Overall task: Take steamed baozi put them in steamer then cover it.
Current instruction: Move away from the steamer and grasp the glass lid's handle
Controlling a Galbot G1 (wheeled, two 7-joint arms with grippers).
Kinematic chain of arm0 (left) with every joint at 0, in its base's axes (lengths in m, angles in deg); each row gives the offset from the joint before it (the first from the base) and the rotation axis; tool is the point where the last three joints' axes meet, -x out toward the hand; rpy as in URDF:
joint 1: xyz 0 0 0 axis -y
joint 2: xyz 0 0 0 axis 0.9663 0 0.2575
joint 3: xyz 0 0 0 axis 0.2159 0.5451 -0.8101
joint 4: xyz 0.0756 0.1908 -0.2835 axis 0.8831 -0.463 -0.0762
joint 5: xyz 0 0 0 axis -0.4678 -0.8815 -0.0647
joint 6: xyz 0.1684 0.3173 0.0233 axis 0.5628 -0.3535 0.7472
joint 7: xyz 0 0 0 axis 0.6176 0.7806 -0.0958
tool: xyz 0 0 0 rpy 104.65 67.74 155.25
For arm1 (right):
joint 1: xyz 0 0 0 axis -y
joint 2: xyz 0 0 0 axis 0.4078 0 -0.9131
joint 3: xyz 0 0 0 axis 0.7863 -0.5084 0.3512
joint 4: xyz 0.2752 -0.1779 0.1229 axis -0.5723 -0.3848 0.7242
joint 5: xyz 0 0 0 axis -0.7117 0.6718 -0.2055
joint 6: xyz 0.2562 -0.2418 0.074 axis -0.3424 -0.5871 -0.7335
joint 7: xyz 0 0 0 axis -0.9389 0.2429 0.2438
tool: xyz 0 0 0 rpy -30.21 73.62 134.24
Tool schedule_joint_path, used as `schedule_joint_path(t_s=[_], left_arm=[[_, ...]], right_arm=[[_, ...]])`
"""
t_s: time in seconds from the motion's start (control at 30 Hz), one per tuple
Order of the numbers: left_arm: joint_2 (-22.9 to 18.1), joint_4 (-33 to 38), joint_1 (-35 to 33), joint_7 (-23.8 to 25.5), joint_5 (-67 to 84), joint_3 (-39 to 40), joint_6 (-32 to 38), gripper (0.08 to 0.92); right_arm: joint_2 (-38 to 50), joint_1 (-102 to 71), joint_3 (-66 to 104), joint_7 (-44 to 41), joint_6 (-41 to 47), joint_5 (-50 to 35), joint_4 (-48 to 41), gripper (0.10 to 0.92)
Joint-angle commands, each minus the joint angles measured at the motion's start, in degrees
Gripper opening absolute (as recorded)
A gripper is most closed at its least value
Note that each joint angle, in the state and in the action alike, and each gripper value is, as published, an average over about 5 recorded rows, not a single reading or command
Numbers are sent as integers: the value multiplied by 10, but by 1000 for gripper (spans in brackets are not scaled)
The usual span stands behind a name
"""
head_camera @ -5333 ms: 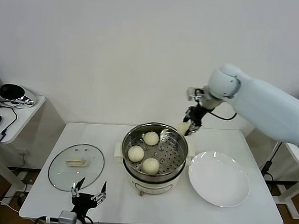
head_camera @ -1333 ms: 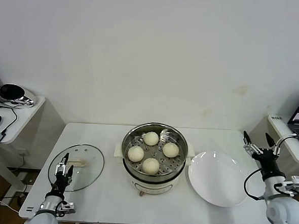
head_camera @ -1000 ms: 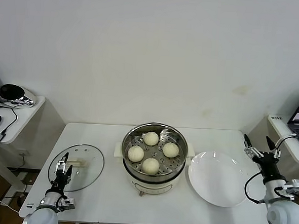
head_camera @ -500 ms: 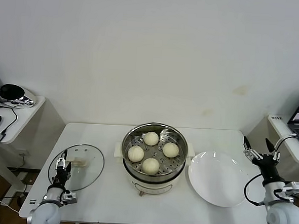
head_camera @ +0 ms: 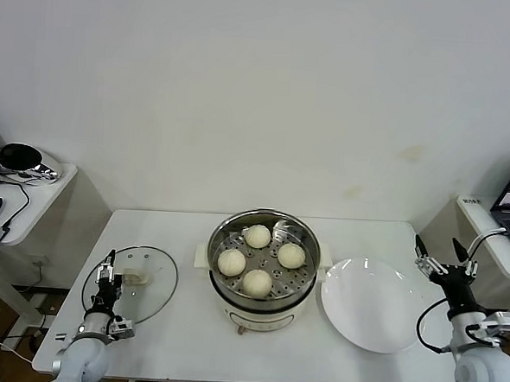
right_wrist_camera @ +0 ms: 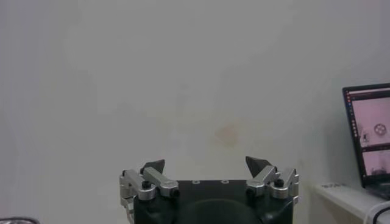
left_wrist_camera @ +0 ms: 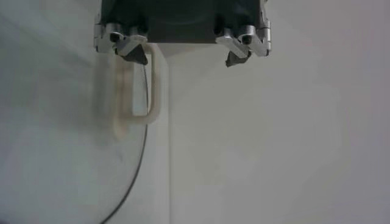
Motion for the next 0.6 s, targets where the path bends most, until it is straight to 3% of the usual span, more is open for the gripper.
schedule_joint_path(t_s=[0.03,0.6], left_arm=[[-2,-36,28,-10,-1,3,-1,823],[-1,-70,53,-23,6,12,17,823]], right_arm=[[0,-2,2,0,0,0,0,823],[0,-13,8,-1,-1,3,2,823]])
